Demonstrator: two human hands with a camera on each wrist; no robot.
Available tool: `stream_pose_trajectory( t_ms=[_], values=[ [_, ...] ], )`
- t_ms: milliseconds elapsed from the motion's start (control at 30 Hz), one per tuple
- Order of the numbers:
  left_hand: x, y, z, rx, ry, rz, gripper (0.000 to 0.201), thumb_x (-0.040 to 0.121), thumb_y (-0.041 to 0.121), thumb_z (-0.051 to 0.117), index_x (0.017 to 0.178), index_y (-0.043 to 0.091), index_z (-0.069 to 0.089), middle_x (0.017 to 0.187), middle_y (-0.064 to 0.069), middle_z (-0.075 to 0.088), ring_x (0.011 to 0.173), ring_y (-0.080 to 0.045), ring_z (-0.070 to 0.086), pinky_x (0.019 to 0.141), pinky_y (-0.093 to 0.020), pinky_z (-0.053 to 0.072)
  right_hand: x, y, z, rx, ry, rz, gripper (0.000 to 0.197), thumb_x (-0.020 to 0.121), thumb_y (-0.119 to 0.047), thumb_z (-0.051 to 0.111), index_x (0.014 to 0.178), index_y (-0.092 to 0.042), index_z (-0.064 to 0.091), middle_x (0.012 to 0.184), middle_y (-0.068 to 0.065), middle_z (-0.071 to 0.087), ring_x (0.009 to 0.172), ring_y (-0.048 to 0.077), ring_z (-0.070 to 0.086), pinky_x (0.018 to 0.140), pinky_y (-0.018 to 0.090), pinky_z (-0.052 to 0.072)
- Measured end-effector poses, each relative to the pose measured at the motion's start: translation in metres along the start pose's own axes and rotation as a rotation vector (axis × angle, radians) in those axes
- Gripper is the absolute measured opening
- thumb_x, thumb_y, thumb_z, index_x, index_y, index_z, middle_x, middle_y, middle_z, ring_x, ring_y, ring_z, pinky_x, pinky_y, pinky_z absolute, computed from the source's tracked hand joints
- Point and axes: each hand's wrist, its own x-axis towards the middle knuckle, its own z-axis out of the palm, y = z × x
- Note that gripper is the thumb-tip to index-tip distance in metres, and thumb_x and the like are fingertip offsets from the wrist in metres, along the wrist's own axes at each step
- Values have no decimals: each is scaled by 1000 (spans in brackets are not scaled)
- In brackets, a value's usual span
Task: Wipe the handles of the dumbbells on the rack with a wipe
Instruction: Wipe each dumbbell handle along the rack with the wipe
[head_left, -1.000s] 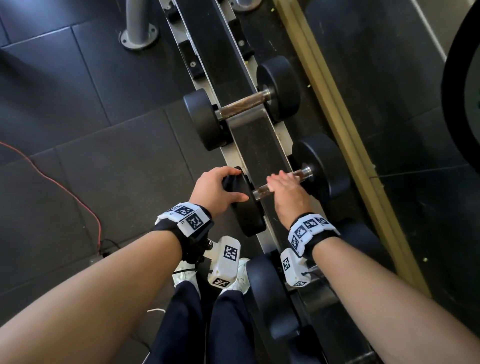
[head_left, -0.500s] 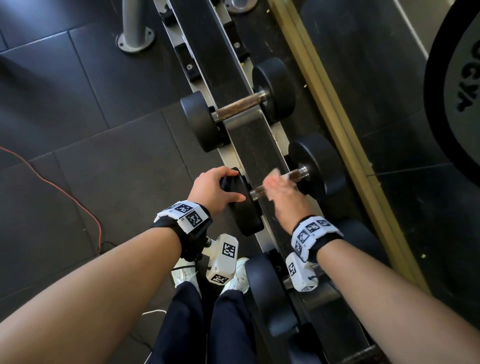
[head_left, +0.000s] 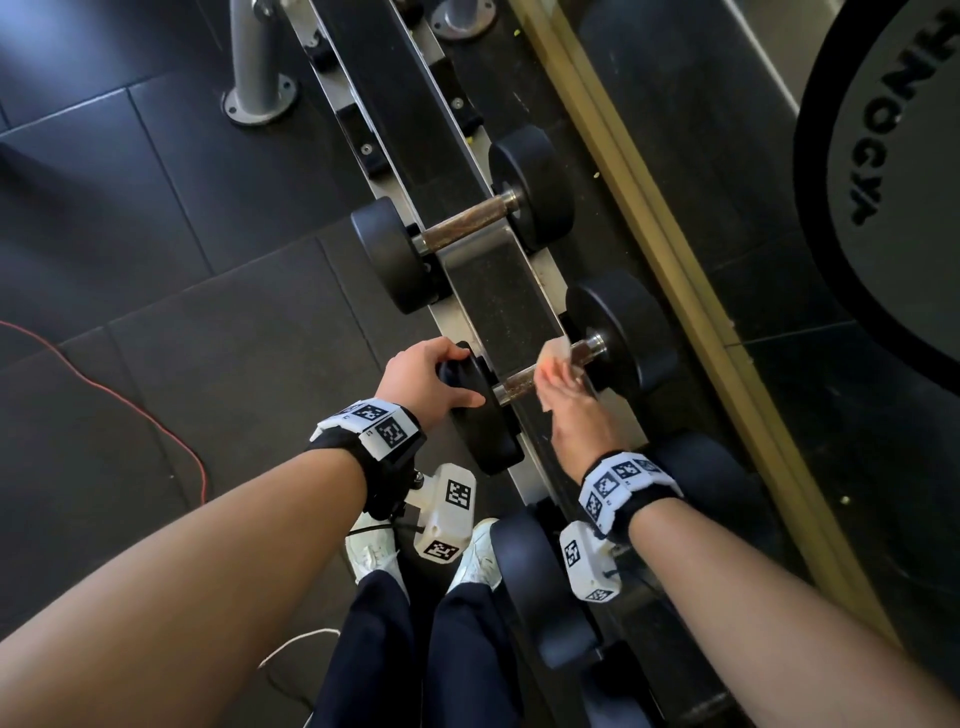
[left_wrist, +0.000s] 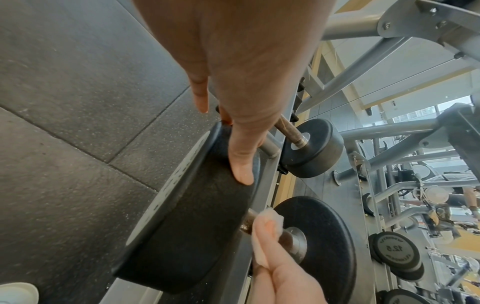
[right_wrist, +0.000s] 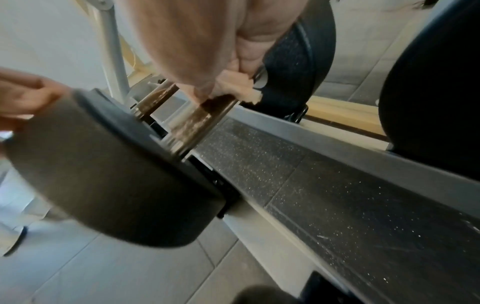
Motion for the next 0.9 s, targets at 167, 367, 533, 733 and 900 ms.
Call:
stream_pose_trajectory(
  t_ms=[167, 367, 533, 733, 900],
  values=[
    [-1, 4, -1, 35, -11, -11, 60, 71, 27, 86, 126, 28, 61, 125, 1, 60, 117, -22, 54, 101, -38, 46, -12, 7, -3, 270, 13, 32, 62, 100, -3, 40, 150, -39, 35, 146, -13, 49, 128, 9, 54, 109, 27, 43],
    [0, 9, -4, 47, -31, -26, 58, 69, 26, 87, 122, 26, 63, 122, -1, 61, 116, -23, 55, 99, -36, 47, -11, -3, -2, 462, 264, 227, 27, 102, -49, 40, 119, -58, 59, 99, -5, 65, 81, -1, 62, 75, 11, 49],
    [7, 11, -9, 89, -71, -35, 60, 66, 26, 89, 120, 23, 65, 118, 1, 62, 113, -22, 57, 93, -31, 47, 0, -25, 3, 525, 104, 425, 33, 105, -28, 38, 128, -35, 61, 109, 9, 67, 96, 21, 64, 84, 28, 49],
    [28, 23, -23, 292, -222, 26, 51, 71, 29, 86, 117, 21, 65, 113, 0, 66, 106, -22, 63, 89, -31, 51, 15, -46, -28, 730, 33, 479, 16, 95, -19, 60, 91, -23, 76, 100, 1, 69, 101, 22, 64, 105, 35, 44],
    [60, 28, -66, 359, -288, 221, 41, 84, 28, 73, 123, 21, 66, 119, 1, 67, 111, -18, 63, 91, -23, 46, 64, -69, -74, 627, 50, 418, 25, 98, -13, 55, 116, -13, 73, 112, 4, 72, 95, 13, 64, 71, 10, 44]
  ],
)
